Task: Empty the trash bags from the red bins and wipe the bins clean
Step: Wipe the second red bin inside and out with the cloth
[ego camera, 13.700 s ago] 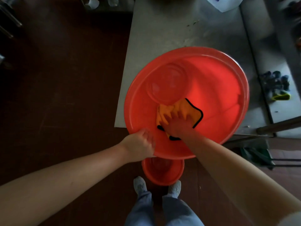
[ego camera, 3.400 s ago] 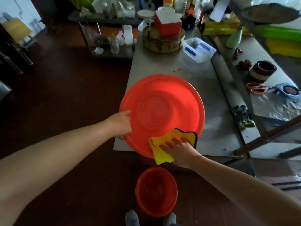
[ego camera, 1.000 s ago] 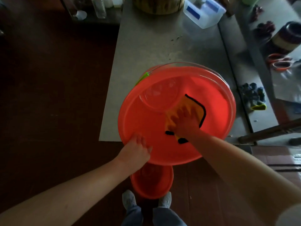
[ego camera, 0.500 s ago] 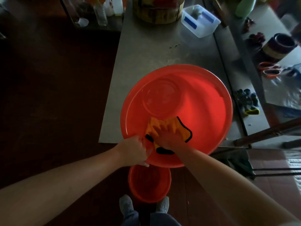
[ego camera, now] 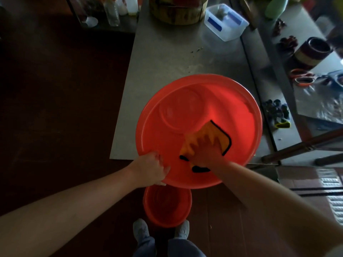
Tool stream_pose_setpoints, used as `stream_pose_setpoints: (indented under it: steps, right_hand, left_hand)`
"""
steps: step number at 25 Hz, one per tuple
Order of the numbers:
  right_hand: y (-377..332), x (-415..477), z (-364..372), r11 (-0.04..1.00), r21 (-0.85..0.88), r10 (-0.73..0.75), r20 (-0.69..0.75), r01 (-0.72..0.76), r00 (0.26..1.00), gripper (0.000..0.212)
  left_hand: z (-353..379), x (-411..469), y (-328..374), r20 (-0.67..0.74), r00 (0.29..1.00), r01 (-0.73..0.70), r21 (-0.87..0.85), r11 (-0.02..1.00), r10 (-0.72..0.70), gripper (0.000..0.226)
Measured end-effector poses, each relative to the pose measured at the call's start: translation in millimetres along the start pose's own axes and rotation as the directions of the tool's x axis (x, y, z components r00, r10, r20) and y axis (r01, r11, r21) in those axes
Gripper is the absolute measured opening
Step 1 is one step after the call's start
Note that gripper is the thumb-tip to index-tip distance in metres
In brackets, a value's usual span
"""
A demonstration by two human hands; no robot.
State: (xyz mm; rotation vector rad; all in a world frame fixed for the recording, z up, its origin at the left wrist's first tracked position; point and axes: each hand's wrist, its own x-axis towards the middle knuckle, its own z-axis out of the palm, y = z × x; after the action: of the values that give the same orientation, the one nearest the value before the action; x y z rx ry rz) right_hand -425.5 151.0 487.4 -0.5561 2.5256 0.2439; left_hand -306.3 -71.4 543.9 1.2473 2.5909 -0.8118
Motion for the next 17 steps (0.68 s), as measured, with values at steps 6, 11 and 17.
stream_pose_setpoints:
  steps: [6, 11, 17]
  right_hand:
    - [-26, -33, 21, 0.987, 0.142, -0.082, 0.027, 0.077, 0.996, 0.096]
    - [34, -38, -4, 0.975, -0.223, 0.005, -0.067, -0.020, 0.998, 0.073]
    - [-10, -63, -1, 0.999, 0.001, -0.040, 0.181, 0.040, 0.983, 0.073]
  left_hand:
    - [4, 0, 2, -0.004, 1.000, -0.016, -0.009, 1.000, 0.016, 0.073]
    - [-4, 6, 5, -0.016, 1.000, 0.004, 0.001, 1.000, -0.004, 0.074]
    - [-13, -1, -6, 0.004, 0.998, -0.059, 0.042, 0.997, 0.059, 0.059]
